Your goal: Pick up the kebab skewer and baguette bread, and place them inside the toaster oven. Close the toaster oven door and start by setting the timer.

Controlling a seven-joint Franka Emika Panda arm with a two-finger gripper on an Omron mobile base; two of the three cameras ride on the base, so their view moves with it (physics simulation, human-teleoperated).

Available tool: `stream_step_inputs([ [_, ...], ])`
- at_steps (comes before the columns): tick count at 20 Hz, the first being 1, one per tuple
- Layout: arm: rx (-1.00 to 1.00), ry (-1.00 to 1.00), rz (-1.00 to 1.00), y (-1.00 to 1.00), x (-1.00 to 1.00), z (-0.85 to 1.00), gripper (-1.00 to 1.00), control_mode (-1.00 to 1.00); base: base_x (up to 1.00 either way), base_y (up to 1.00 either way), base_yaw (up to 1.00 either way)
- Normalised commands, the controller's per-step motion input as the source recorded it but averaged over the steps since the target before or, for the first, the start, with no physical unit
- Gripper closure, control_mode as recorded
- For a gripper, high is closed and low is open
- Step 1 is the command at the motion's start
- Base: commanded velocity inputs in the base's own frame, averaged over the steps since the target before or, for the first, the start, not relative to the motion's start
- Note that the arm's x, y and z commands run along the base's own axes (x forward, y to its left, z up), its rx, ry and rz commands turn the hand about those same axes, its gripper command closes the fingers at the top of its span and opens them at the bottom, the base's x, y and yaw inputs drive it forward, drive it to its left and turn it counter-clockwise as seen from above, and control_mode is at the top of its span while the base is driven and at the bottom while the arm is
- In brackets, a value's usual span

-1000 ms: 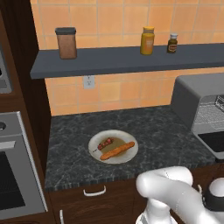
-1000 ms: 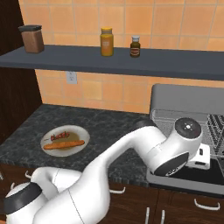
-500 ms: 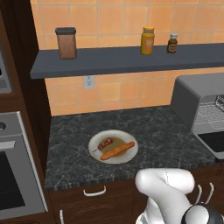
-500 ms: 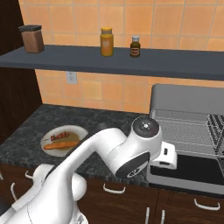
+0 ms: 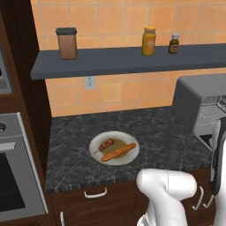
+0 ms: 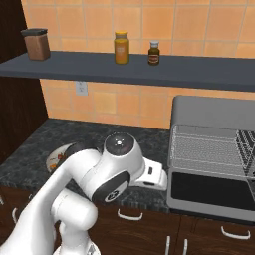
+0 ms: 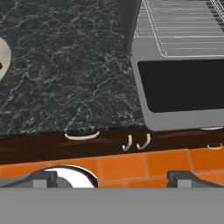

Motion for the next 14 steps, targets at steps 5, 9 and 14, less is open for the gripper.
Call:
stream_step_inputs([
  [5, 0.00, 0.00, 0.00, 0.58, 0.00, -0.01, -1.00, -1.00, 0.00, 0.00, 0.00],
  [9, 0.00, 0.00, 0.00, 0.25, 0.00, -0.05, -1.00, -1.00, 0.00, 0.00, 0.00],
  [14, 0.00, 0.00, 0.00, 0.23, 0.00, -0.05, -1.00, -1.00, 0.00, 0.00, 0.00],
])
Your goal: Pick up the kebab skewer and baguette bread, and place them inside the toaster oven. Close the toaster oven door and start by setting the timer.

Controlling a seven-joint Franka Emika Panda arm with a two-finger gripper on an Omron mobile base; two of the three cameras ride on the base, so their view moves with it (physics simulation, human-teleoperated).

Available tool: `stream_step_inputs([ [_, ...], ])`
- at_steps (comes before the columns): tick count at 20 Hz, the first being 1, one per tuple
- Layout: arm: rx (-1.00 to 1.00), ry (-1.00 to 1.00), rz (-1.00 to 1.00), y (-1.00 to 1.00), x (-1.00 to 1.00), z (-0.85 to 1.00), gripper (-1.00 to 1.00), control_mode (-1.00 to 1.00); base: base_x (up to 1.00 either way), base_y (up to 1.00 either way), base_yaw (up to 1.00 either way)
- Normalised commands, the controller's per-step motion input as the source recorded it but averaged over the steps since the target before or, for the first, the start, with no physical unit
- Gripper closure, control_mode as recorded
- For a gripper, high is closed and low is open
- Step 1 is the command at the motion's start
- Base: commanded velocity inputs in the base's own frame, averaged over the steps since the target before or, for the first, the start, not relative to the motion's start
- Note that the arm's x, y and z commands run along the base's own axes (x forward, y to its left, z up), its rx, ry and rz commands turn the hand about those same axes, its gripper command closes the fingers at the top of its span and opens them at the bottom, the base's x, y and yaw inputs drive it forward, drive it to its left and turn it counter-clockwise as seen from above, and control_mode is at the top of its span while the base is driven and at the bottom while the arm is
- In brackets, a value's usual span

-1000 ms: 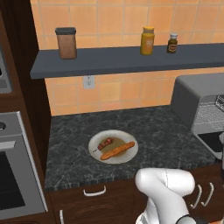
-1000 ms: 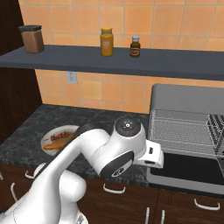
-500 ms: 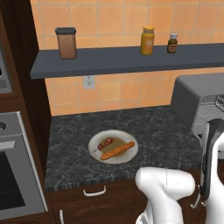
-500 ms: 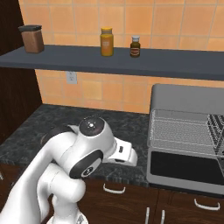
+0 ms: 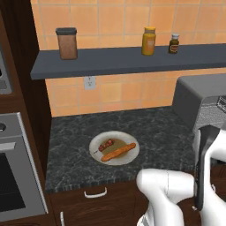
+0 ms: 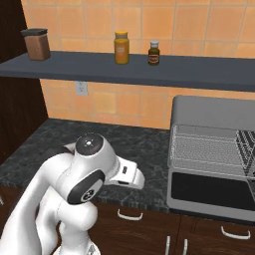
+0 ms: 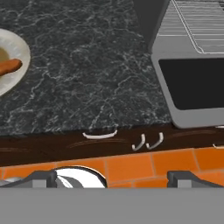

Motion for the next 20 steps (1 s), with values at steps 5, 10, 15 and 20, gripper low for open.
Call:
stream_step_inputs([
  [5, 0.00, 0.00, 0.00, 0.31, 0.00, -0.10, -1.00, -1.00, 0.00, 0.00, 0.00],
  [10, 0.00, 0.00, 0.00, 0.71, 0.07, -0.03, -1.00, -1.00, 0.00, 0.00, 0.00],
  [15, 0.00, 0.00, 0.00, 0.50, 0.04, 0.00, -1.00, -1.00, 0.00, 0.00, 0.00],
  [20, 0.00, 0.01, 0.00, 0.56, 0.03, 0.00, -1.00, -1.00, 0.00, 0.00, 0.00],
])
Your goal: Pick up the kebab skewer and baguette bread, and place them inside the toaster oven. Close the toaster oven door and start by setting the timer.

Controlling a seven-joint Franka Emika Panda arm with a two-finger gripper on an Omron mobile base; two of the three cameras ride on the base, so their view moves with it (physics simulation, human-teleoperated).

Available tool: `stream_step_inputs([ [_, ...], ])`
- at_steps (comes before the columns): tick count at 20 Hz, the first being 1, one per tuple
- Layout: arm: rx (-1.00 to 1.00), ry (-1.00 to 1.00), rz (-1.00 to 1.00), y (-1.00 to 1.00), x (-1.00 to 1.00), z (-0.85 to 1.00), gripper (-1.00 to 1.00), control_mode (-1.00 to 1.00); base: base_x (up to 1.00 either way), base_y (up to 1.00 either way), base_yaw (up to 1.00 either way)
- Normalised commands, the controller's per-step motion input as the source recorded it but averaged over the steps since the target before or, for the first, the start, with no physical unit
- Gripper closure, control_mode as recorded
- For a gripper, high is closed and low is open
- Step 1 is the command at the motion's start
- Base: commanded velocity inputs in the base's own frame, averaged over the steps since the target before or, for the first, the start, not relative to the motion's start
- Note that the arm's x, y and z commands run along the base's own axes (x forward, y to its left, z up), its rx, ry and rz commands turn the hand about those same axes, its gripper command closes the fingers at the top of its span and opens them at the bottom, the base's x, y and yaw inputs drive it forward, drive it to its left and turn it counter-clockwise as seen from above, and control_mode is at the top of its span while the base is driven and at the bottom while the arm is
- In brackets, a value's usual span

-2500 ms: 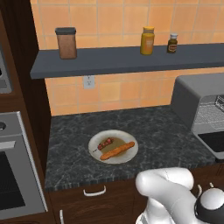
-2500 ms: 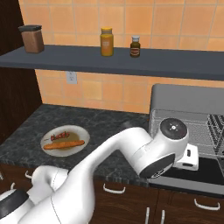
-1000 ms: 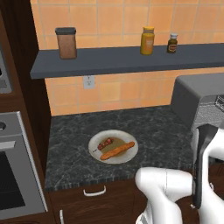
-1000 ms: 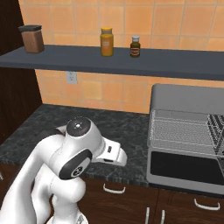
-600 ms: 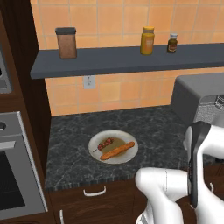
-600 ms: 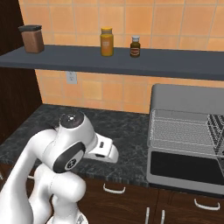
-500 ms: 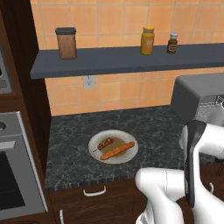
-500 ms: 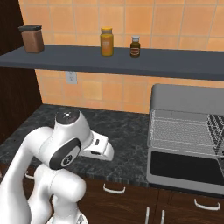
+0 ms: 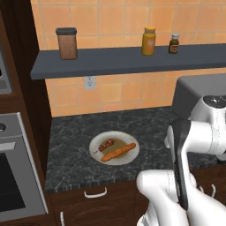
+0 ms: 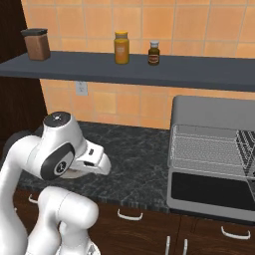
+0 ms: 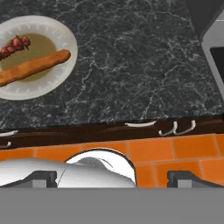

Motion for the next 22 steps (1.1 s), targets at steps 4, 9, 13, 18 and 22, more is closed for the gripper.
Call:
stream_step_inputs([
  [4, 0.00, 0.00, 0.00, 0.55, 0.04, -0.04, -1.00, -1.00, 0.00, 0.00, 0.00],
  [9, 0.00, 0.00, 0.00, 0.19, 0.05, -0.12, -1.00, -1.00, 0.00, 0.00, 0.00],
  [13, 0.00, 0.00, 0.00, 0.00, 0.00, -0.06, -1.00, -1.00, 0.00, 0.00, 0.00],
  [18, 0.00, 0.00, 0.00, 0.01, 0.00, -0.05, -1.00, -1.00, 0.00, 0.00, 0.00],
  [22, 0.00, 0.00, 0.00, 0.07, 0.00, -0.16, -1.00, -1.00, 0.00, 0.00, 0.00],
])
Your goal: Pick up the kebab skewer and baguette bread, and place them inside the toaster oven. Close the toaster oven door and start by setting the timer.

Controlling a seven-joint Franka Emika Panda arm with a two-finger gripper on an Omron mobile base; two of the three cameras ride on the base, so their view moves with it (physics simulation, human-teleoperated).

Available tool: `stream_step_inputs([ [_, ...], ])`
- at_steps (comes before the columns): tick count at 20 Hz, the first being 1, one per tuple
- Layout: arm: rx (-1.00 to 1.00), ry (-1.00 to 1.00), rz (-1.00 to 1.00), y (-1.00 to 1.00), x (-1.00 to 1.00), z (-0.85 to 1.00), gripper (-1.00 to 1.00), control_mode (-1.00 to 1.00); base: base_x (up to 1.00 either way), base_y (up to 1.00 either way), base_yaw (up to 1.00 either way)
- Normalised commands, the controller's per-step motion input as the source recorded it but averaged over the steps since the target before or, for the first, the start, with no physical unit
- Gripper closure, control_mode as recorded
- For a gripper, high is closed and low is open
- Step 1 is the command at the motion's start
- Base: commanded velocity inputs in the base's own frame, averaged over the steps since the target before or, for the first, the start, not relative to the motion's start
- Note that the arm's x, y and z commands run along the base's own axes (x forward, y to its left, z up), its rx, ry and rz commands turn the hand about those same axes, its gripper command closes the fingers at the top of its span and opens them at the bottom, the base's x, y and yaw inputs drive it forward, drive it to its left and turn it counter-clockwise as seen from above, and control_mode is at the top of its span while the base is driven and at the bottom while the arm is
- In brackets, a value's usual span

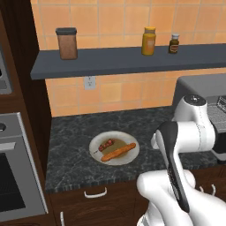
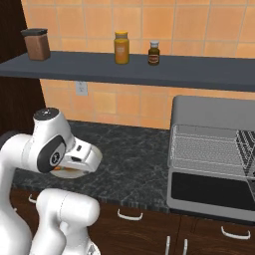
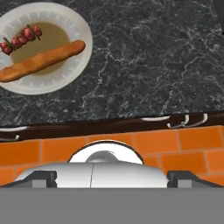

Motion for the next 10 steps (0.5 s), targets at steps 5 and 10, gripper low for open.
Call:
stream_step_inputs([
  [5, 0.00, 0.00, 0.00, 0.14, 0.00, -0.13, -1.00, -1.00, 0.00, 0.00, 0.00],
  [10, 0.00, 0.00, 0.00, 0.11, 0.01, -0.17, -1.00, -1.00, 0.00, 0.00, 0.00],
])
